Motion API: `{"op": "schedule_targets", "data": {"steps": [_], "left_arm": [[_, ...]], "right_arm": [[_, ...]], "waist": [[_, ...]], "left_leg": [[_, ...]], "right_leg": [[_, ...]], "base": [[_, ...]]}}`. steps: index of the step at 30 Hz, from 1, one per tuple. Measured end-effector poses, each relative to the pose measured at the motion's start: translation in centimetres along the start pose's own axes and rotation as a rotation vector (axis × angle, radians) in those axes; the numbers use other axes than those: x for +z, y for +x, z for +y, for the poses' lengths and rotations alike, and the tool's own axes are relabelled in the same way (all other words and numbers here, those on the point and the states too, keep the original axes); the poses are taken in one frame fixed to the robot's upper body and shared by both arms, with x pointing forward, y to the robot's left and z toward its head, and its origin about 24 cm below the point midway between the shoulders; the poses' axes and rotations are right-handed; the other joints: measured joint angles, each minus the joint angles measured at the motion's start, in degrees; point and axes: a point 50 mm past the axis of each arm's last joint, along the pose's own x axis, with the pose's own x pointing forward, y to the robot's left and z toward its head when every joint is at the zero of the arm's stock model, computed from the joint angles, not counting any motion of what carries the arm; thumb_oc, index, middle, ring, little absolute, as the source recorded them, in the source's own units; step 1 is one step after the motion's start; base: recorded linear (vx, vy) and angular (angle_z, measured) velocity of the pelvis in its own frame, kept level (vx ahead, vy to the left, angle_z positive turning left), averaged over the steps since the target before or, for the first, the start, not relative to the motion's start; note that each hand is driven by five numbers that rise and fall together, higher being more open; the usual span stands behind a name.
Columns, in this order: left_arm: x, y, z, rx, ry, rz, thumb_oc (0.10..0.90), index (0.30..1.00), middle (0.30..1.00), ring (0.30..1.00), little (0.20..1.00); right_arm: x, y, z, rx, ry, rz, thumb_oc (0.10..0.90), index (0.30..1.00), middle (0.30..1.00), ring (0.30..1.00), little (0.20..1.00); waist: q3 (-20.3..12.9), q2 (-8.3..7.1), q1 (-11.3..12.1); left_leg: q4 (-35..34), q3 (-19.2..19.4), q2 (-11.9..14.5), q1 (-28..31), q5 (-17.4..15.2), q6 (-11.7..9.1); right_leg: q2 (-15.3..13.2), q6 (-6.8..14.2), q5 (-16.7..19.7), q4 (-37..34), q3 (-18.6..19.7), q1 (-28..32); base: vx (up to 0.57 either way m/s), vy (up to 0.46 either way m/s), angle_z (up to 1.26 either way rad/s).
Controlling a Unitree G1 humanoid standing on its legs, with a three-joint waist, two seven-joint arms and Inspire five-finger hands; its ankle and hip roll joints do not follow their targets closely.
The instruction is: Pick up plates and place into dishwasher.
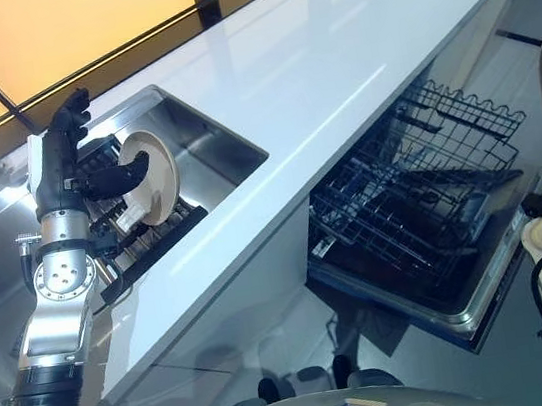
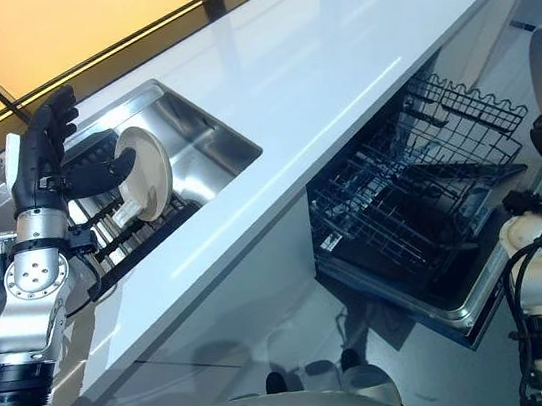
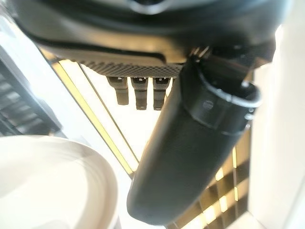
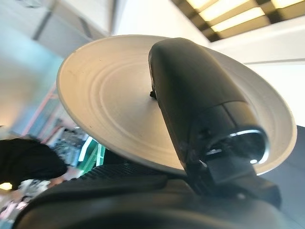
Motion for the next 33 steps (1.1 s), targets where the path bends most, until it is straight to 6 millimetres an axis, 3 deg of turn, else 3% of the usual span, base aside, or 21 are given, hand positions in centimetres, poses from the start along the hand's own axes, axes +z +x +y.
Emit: {"op": "schedule_targets", "data": {"steps": [9, 21, 33], "left_arm": [[0.3, 0.1, 1.1, 0.086, -0.003, -0.028, 0.8, 0.9, 0.9, 0.9, 0.9], [0.2, 0.0, 2.4, 0.21, 0.006, -0.039, 0.8, 0.9, 0.9, 0.9, 0.9], [-2.1, -1.8, 3.9, 0.252, 0.053, 0.061, 0.8, 0.9, 0.9, 0.9, 0.9]], "right_arm": [[-5.5, -4.1, 2.6, 0.39, -0.195, 0.166, 0.1, 0.3, 0.3, 0.3, 0.2], [-8.4, -6.5, 3.8, 0.595, -0.317, 0.252, 0.1, 0.3, 0.3, 0.3, 0.2], [-9.7, -7.0, 4.3, 0.682, -0.4, 0.291, 0.1, 0.3, 0.3, 0.3, 0.2]], "waist": [[-0.14, 0.36, 0.17], [-0.19, 0.26, 3.61], [-0.41, -0.42, 6.38]], "left_leg": [[0.01, -0.14, 0.02, -0.03, -0.02, 0.0], [0.02, -2.18, -0.22, -0.49, 0.26, 0.35], [0.01, -4.54, -0.57, -0.7, 0.72, 0.47]], "right_leg": [[-0.07, -0.05, 0.04, 0.0, -0.14, 0.03], [-0.65, 0.26, -0.21, 0.0, -2.25, 0.66], [-0.95, 0.68, -0.55, 0.0, -4.05, 1.53]], "base": [[0.0, 0.0, 0.0], [0.03, -0.016, 0.09], [0.03, -0.015, 0.1]]}}
